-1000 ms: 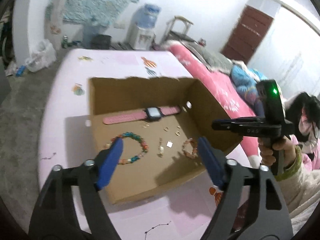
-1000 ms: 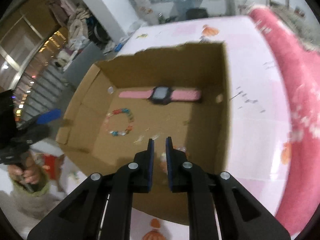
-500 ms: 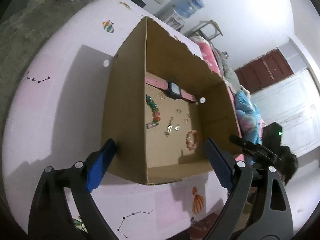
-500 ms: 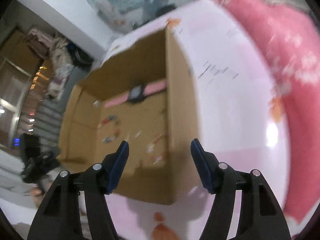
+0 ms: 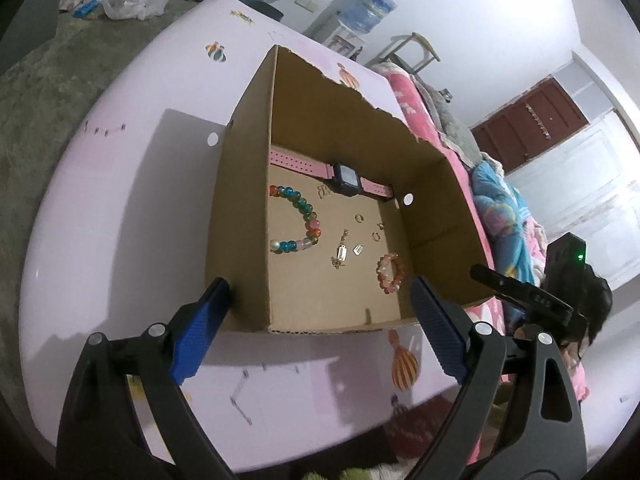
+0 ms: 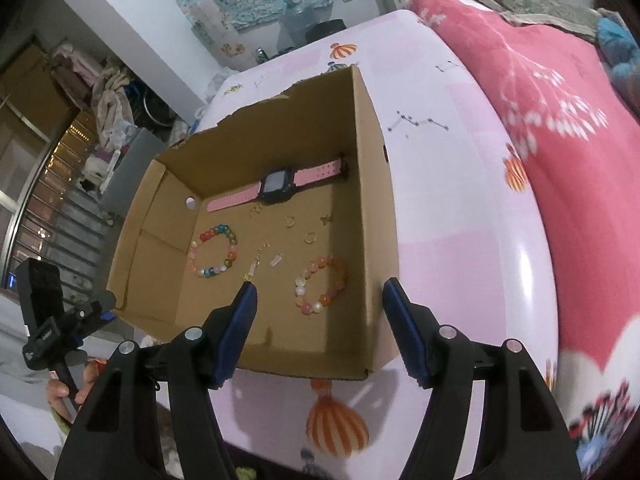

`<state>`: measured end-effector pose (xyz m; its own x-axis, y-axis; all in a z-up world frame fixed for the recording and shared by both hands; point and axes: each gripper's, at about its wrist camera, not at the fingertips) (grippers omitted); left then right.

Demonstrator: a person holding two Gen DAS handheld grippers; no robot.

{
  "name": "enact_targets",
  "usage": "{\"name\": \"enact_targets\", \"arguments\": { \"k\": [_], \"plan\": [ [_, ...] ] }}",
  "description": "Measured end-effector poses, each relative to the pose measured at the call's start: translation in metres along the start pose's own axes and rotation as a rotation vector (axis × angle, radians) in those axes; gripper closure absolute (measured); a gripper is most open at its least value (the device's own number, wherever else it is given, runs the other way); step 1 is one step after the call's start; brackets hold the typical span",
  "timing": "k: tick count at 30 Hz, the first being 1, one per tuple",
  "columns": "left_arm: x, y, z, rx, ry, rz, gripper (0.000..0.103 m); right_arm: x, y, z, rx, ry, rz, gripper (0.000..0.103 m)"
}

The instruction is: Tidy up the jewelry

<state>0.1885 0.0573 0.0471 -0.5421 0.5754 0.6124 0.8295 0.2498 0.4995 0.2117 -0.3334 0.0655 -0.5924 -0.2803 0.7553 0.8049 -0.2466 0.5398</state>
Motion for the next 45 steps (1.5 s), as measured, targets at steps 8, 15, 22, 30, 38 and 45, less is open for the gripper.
{"name": "enact_targets", "arguments": {
  "k": [8,15,22,30,38,45],
  "plan": [
    [0.025,-0.032,0.0,0.007,-0.011,0.001,0.016,0.029,-0.046,-0.003,-0.054,0.005,-0.025,0.039],
    [0.029,-0.045,-0.016,-0.129,0.107,-0.03,0.015,0.046,-0.072,0.002,-0.039,-0.061,-0.113,0.039],
    [0.068,-0.054,-0.052,-0.271,0.292,-0.226,0.01,0.099,-0.099,0.023,0.07,-0.236,-0.277,0.022],
    [0.095,-0.073,-0.078,-0.328,0.473,-0.346,0.008,0.106,-0.124,0.055,0.191,-0.18,-0.246,0.012],
    [0.077,-0.094,-0.097,-0.489,0.609,-0.287,0.008,0.096,-0.138,0.082,0.252,-0.171,-0.217,0.01],
    [0.062,-0.101,-0.102,-0.461,0.582,-0.24,0.008,0.082,-0.14,0.082,0.228,-0.26,-0.195,0.009]
  ]
}}
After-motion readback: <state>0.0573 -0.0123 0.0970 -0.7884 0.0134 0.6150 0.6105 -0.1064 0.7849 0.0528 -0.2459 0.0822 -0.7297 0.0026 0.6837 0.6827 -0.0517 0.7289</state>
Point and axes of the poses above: each gripper's, at about its wrist camera, not at the fingertips, and x roughly against the way its jaws point, z to its left, y to its top, and after that the axes turned 9 degrees about -z, right-handed
